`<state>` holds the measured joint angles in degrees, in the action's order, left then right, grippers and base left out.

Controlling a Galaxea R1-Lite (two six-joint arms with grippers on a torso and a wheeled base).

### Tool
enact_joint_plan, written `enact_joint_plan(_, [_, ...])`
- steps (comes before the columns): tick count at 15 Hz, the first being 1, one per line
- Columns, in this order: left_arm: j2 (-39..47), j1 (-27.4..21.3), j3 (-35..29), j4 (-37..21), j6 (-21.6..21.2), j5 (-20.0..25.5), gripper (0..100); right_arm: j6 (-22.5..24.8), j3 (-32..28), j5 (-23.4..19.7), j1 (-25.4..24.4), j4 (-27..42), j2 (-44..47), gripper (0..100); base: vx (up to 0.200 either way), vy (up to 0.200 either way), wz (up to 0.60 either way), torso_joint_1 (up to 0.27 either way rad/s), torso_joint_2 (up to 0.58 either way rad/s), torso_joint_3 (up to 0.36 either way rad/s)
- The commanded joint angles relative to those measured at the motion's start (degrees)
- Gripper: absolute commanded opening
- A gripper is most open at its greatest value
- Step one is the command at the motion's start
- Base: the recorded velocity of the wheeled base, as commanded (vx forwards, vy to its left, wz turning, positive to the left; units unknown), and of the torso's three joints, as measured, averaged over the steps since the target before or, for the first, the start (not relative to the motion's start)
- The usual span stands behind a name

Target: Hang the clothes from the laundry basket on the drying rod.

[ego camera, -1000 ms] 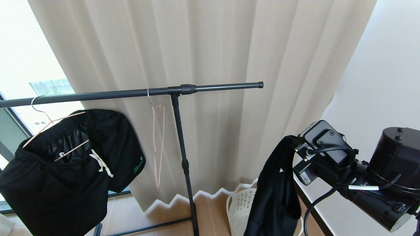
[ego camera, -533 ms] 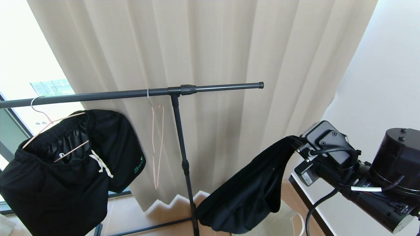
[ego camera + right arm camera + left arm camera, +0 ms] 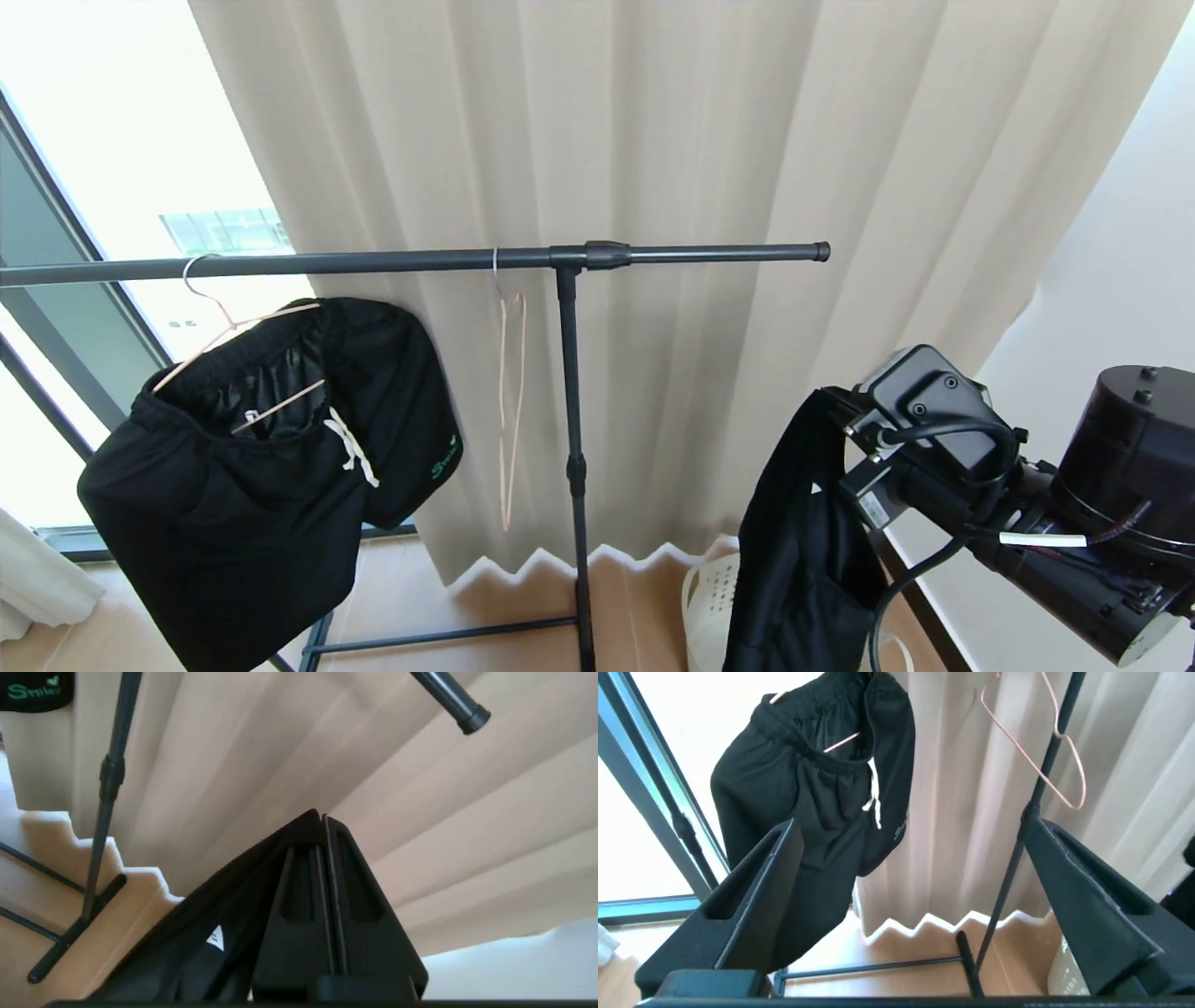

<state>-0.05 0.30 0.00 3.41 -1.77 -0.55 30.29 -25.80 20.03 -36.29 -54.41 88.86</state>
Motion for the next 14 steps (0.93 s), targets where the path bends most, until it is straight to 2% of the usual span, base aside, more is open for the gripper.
enact_joint_plan(1, [0.0, 0.0, 0.0, 0.0, 0.0, 0.0, 100, 0.0, 0.0, 0.0, 0.0, 0.0, -0.2, 0, -0.200, 0.200, 0.00, 0.027, 0.00, -0.002])
enact_joint_plan(3, [0.0, 0.0, 0.0, 0.0, 0.0, 0.0, 100, 0.0, 0.0, 0.0, 0.0, 0.0, -0.2, 0, -0.200, 0.200, 0.00, 0.007, 0.01, -0.002])
enact_joint_plan(14, [0.0, 0.0, 0.0, 0.0, 0.3, -0.1, 100, 0.0, 0.1, 0.0, 0.0, 0.0, -0.2, 0, 0.000, 0.200, 0.00, 0.004, 0.00, 0.002])
